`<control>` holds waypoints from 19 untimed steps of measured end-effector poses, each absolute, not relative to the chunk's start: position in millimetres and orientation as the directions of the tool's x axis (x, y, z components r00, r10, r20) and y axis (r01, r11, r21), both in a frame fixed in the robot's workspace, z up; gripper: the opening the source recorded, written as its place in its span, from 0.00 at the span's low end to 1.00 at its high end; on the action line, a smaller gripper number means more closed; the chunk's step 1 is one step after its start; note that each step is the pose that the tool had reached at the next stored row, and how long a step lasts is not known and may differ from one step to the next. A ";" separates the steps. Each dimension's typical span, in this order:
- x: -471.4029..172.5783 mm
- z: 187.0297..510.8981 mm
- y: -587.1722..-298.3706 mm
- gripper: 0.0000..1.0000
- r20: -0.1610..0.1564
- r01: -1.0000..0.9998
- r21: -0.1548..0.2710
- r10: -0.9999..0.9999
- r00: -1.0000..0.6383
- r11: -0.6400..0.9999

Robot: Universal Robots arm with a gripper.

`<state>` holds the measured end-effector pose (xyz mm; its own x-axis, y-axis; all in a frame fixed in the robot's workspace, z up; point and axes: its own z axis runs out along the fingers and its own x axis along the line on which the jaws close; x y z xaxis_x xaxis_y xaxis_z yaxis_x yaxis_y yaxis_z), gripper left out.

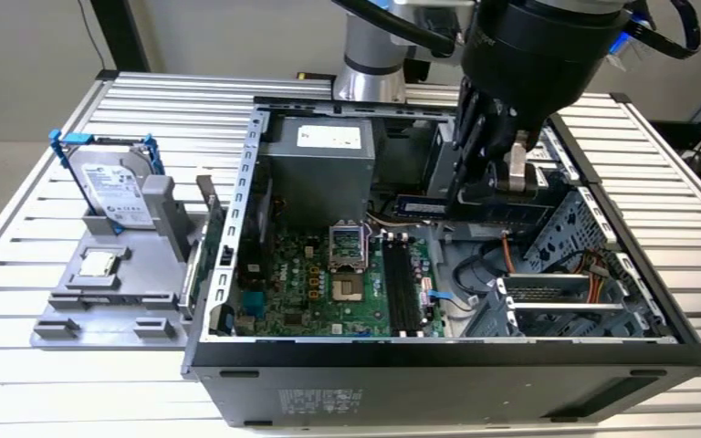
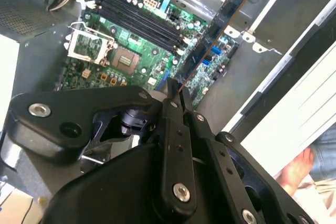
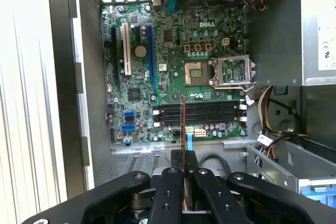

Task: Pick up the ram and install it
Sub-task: 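Pick up the ram and move it above insertion slot, then insert the ram into the slot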

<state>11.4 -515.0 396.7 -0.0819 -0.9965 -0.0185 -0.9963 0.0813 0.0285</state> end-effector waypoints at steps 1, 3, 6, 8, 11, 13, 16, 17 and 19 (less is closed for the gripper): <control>11.4 396.8 -512.8 0.00 -0.018 -0.996 0.029 -0.996 -0.082 0.081; 11.2 396.6 -505.5 0.00 -0.019 -0.996 0.028 -0.996 -0.082 0.081; 10.7 396.4 -492.5 0.00 -0.019 -0.996 0.029 -0.996 -0.082 0.081; 10.2 396.3 -484.4 0.00 -0.018 -0.996 0.029 -0.996 -0.082 0.081; 9.6 396.2 -472.1 0.00 -0.018 -0.996 0.029 -0.996 -0.082 0.081; 9.3 396.1 -464.9 0.00 -0.019 -0.996 0.029 -0.996 -0.082 0.081; 9.2 396.0 -454.8 0.00 -0.018 -0.996 0.029 -0.996 -0.082 0.081; 9.2 396.0 -452.1 0.00 -0.019 -0.996 0.029 -0.996 -0.082 0.081; 9.2 396.0 -450.5 0.00 -0.018 -0.996 0.029 -0.997 -0.081 0.081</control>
